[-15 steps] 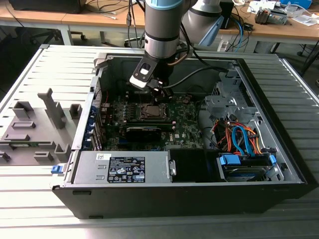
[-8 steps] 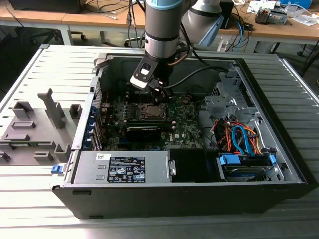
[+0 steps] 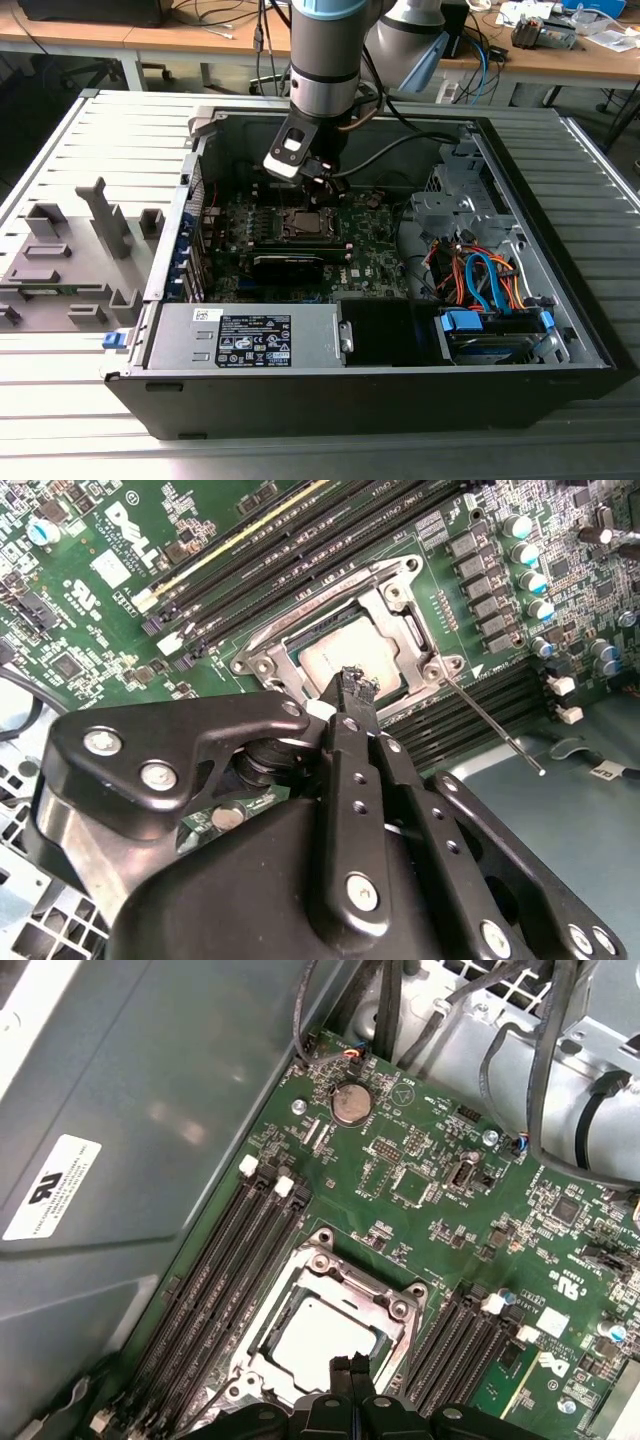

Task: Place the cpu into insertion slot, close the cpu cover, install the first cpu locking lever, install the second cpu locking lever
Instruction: 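Install the first cpu locking lever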

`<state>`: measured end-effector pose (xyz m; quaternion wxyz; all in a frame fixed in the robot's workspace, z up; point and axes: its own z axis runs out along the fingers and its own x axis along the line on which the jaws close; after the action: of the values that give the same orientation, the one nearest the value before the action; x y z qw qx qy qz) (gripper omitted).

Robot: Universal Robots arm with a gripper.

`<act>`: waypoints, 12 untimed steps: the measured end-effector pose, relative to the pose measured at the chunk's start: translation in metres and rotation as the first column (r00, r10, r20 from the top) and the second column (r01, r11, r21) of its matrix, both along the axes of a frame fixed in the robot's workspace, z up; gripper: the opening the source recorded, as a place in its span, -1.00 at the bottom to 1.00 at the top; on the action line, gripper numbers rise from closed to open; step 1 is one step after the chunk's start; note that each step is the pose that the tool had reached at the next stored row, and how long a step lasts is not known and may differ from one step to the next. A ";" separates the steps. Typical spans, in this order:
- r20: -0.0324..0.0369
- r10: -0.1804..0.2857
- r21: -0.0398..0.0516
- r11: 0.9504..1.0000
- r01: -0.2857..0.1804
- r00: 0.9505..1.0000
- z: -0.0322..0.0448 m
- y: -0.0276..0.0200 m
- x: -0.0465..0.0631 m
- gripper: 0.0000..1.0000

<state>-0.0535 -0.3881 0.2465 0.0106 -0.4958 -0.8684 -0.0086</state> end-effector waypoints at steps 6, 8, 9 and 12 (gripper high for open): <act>0.000 0.009 0.000 1.000 -0.009 1.000 0.0000 0.0000 0.000 -0.79; 0.000 0.013 0.000 1.000 -0.013 1.000 0.0000 0.0000 0.000 -0.79; 0.000 0.016 0.000 1.000 -0.016 1.000 0.0000 0.0000 0.000 -0.79; 0.000 0.020 0.000 1.000 -0.020 1.000 0.0000 0.0000 0.000 -0.79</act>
<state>-0.0535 -0.3881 0.2465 0.0107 -0.4869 -0.8733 -0.0085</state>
